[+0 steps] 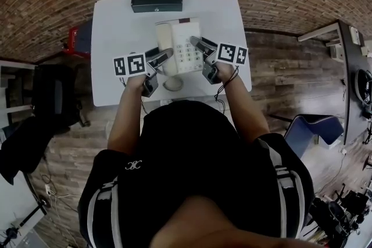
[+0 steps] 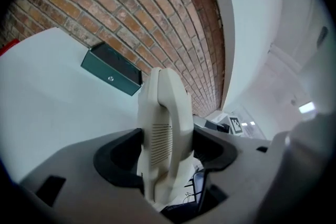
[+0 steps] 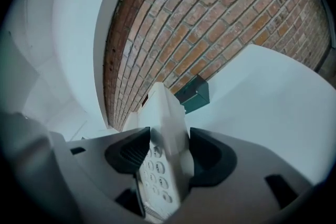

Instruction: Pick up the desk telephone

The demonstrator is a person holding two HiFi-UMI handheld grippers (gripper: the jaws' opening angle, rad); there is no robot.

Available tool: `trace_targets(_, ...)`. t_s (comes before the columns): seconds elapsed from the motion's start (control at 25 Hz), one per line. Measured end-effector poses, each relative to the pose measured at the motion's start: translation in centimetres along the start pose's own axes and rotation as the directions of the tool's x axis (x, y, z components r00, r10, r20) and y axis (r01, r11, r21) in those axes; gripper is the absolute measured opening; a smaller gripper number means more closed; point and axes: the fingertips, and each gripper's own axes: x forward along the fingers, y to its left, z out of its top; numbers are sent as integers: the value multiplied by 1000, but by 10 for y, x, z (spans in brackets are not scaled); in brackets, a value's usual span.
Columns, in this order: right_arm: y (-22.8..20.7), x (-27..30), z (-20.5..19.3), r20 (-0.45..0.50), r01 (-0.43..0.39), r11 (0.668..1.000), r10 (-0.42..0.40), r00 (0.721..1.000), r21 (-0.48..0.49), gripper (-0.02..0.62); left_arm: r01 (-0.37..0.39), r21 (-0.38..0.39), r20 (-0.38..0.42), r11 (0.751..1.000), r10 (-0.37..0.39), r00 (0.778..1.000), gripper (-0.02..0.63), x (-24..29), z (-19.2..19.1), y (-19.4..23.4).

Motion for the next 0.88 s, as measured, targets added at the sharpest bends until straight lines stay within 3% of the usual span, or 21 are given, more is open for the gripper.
trace_targets(0.56, 93, -40, 83, 167, -1, 982, 34, 985, -190, 215, 42, 154, 209, 987, -75, 975, 305, -37, 72, -82)
trace_targets(0.72, 107, -48, 91, 192, -7, 976, 50, 980, -217, 215, 53, 188, 239, 981, -98, 966, 305, -44, 80, -96)
trace_targets(0.88, 105, -49, 88, 188, -13, 979, 53, 981, -205, 215, 39, 206, 223, 978, -85, 971, 304, -44, 77, -96)
